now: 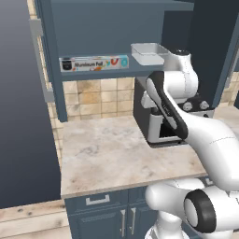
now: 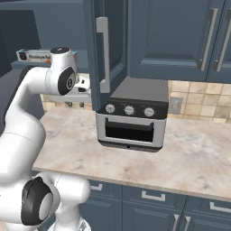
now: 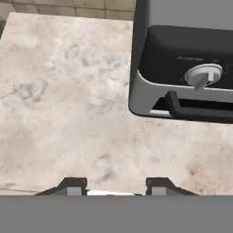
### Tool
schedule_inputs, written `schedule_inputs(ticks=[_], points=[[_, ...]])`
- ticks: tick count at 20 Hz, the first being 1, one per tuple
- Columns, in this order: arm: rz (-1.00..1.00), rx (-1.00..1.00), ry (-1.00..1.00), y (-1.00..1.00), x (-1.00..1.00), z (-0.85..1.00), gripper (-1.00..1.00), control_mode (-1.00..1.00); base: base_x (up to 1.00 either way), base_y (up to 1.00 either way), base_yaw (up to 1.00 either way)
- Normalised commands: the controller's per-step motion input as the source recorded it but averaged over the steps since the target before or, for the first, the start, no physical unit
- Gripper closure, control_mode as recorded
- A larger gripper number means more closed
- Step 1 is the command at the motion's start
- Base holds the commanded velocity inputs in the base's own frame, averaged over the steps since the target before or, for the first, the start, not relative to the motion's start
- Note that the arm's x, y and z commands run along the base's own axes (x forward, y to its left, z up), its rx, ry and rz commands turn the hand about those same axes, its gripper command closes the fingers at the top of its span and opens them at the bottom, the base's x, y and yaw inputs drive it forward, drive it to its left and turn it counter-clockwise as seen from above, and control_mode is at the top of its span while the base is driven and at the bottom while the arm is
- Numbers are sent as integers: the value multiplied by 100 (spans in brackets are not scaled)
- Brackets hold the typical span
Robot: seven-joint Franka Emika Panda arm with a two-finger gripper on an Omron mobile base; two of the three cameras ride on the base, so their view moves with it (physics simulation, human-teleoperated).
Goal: Retrieve the tupperware and aluminum foil from the cabinet and place them on the dining counter near the plate with tomato and sweet potato to prepare for storing leftovers.
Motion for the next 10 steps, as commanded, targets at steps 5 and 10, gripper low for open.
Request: schedule_inputs(ticks=[5,10], points=[[0,0,-27,0,-4,3,-100,-100,0,0,0],[3,0,-56,0,-3,42,-100,-100,0,0,0]])
